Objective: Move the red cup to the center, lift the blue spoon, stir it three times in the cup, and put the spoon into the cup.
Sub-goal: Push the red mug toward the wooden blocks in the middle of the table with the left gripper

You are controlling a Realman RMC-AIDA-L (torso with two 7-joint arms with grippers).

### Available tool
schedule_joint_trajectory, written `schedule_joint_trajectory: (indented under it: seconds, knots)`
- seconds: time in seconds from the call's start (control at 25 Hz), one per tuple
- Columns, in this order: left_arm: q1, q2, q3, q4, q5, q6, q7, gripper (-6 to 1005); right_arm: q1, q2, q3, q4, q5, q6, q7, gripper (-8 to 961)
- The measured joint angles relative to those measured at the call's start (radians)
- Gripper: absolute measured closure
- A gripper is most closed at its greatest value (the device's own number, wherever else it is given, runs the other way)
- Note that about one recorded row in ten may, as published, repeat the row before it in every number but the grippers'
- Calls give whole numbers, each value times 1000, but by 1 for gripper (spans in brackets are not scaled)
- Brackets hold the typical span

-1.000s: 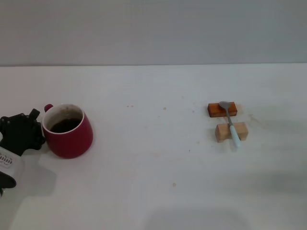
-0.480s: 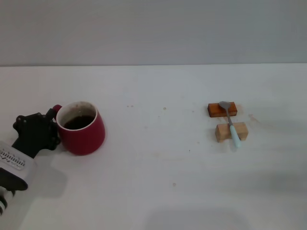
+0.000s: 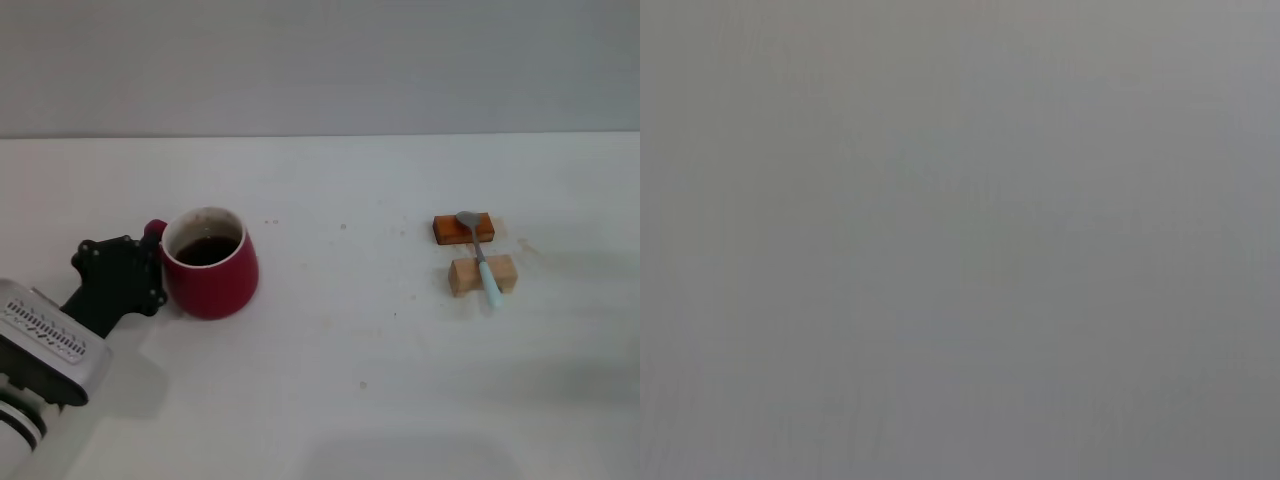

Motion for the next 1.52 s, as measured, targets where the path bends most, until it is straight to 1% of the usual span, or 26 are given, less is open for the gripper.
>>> schedule_joint_trajectory:
  seconds: [0.4, 0.48, 0.56, 0.6, 1.52]
  knots:
    - [1, -2, 21, -19, 2, 1, -5, 996, 0, 0, 0, 0, 0, -4, 0, 230]
    - [0, -3, 56, -54, 3, 1, -6, 996, 0, 0, 0, 0, 0, -4, 0, 230]
    - [-1, -3, 63, -61, 3, 1, -5, 996, 0, 0, 0, 1, 0, -4, 0, 230]
    - [-6, -3, 80, -71, 3, 1, -4, 996, 0, 0, 0, 1, 0, -5, 0, 230]
    - [-19, -5, 163, -137, 2, -8, -10, 996, 11, -2, -2, 4, 0, 0, 0, 230]
